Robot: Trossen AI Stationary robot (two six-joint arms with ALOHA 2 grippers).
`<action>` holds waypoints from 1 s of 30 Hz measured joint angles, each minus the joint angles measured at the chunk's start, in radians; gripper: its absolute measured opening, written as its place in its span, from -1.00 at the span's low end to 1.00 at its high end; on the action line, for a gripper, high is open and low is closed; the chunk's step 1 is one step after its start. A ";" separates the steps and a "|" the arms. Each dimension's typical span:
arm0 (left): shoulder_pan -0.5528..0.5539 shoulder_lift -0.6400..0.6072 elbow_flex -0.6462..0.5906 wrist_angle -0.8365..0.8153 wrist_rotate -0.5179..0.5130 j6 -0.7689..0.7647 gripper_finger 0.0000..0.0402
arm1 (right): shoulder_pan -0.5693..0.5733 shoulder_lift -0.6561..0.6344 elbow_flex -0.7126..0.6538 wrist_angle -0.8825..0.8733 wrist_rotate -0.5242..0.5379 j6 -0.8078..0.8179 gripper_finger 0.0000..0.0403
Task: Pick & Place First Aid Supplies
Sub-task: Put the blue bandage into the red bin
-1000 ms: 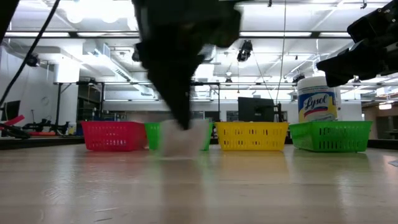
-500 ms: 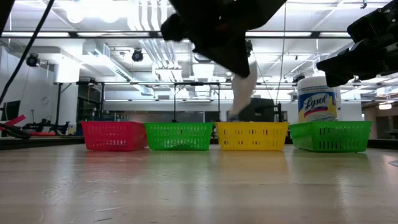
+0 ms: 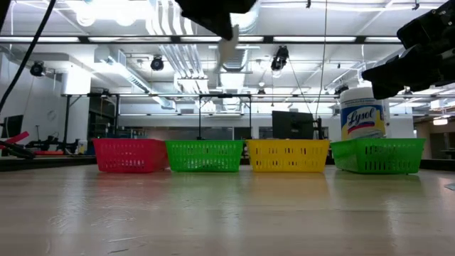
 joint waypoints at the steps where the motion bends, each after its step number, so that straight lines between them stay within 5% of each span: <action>1: 0.001 -0.006 0.000 -0.039 -0.006 -0.029 -1.00 | 0.000 0.000 0.000 0.000 0.000 0.001 -0.96; 12: 0.027 -0.039 -0.010 -0.428 0.025 -0.223 -1.00 | 0.000 0.000 0.000 -0.001 0.000 0.001 -0.96; 30: 0.082 -0.060 -0.167 -0.425 0.130 0.169 -1.00 | 0.000 0.000 0.000 -0.001 0.000 0.001 -0.96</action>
